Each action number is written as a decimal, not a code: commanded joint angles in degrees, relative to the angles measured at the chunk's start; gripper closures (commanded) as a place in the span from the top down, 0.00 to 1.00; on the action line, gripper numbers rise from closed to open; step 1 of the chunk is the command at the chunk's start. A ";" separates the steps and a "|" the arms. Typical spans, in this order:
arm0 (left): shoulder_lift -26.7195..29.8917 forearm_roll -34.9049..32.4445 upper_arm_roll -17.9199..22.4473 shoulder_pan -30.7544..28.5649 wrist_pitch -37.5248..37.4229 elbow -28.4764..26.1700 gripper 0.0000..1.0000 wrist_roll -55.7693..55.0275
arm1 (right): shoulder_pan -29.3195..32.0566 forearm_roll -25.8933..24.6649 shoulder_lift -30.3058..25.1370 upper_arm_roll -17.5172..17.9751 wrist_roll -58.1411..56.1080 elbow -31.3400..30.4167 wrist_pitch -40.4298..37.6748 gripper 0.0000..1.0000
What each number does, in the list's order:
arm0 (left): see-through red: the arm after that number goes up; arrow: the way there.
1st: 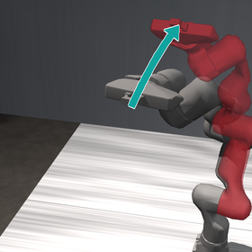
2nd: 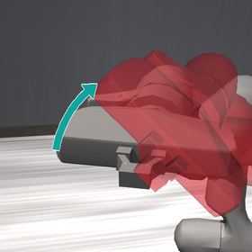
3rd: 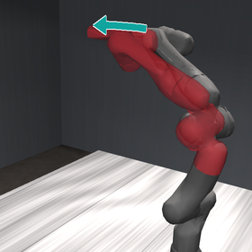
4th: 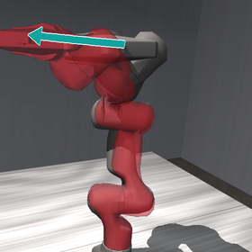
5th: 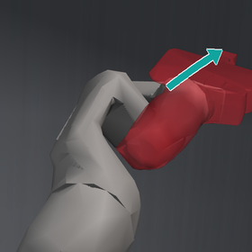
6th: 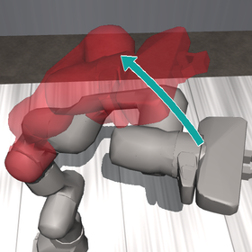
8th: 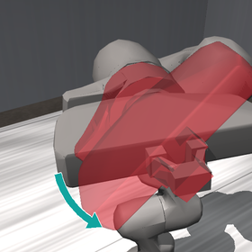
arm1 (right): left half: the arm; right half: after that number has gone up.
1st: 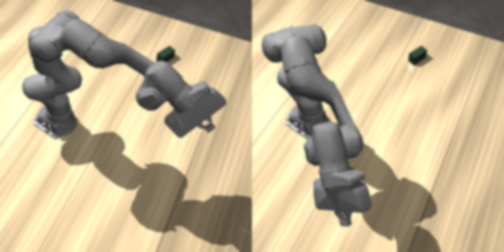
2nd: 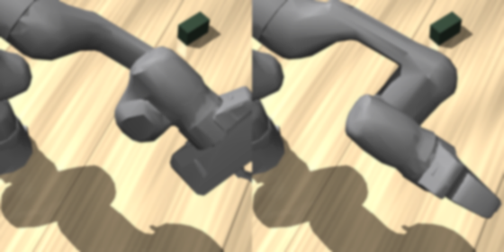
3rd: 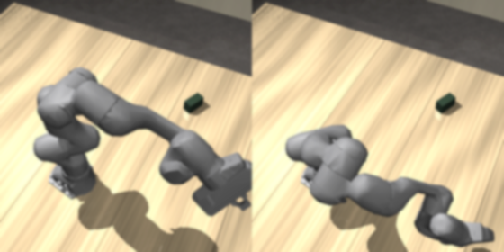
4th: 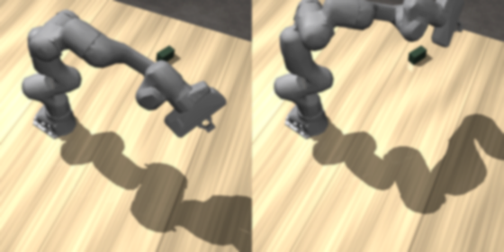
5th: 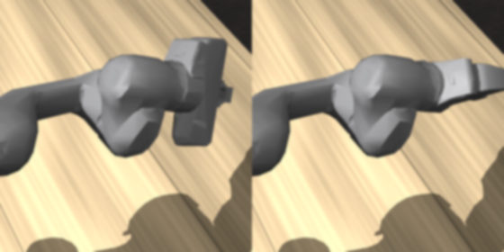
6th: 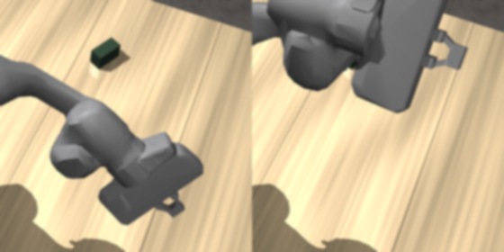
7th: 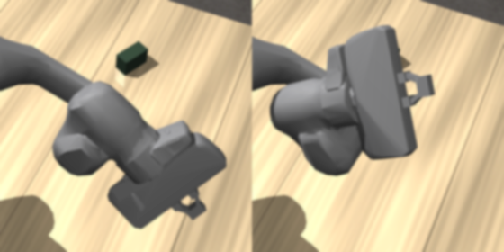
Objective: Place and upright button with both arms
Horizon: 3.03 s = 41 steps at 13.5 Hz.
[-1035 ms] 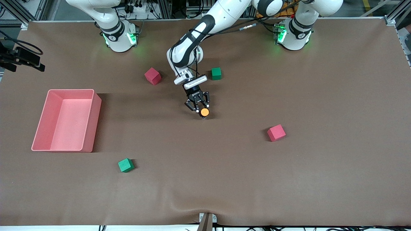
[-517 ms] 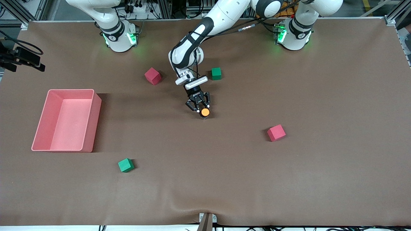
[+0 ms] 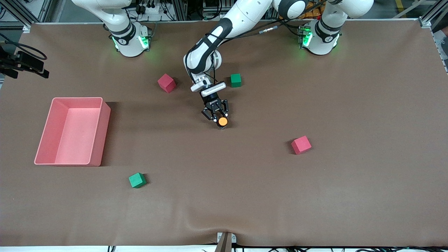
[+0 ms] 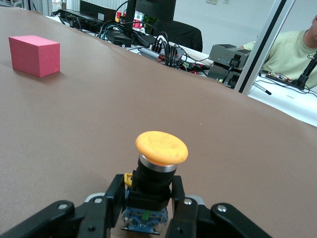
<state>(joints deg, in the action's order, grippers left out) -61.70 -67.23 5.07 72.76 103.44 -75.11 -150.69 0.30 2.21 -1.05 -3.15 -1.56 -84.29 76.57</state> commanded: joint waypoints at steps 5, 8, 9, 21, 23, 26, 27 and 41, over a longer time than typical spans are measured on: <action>-0.79 -1.41 0.21 0.45 -0.52 1.02 0.68 -1.54 | 0.05 -0.37 -0.62 0.07 1.03 0.97 1.03 1.00; -0.79 -1.41 0.21 0.45 -0.34 1.02 0.87 -1.28 | 0.14 -0.63 -0.71 -0.19 1.03 0.97 1.39 1.00; -0.53 -1.32 0.12 0.54 -0.34 1.11 0.96 -1.19 | 0.05 -0.63 -0.71 -0.02 1.03 0.97 1.47 1.00; 3.51 4.36 -4.01 2.65 -1.22 0.23 1.00 8.36 | -0.03 -0.28 -0.71 0.07 1.12 2.47 3.57 1.00; 5.53 6.23 -4.62 2.65 -3.84 -0.12 1.00 12.33 | -0.12 -0.19 -0.62 0.07 1.12 2.47 4.46 1.00; 9.74 12.72 -4.80 1.34 -3.95 -0.03 1.00 21.37 | 0.14 -0.45 -0.71 -0.10 1.12 2.47 4.20 1.00; 11.15 13.35 -4.80 0.72 -4.03 -0.12 1.00 23.14 | 0.32 -0.46 -0.71 -0.28 1.03 2.47 4.29 1.00; 28.47 30.57 -4.98 -20.54 -0.35 0.23 1.00 63.30 | -1.88 -1.69 -0.18 -0.19 0.76 2.03 5.96 1.00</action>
<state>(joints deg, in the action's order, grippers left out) -35.36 -38.94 0.91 54.48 101.58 -73.65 -90.80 -1.76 1.22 -0.97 -3.11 -1.39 -82.09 82.36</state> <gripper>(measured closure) 0.000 0.000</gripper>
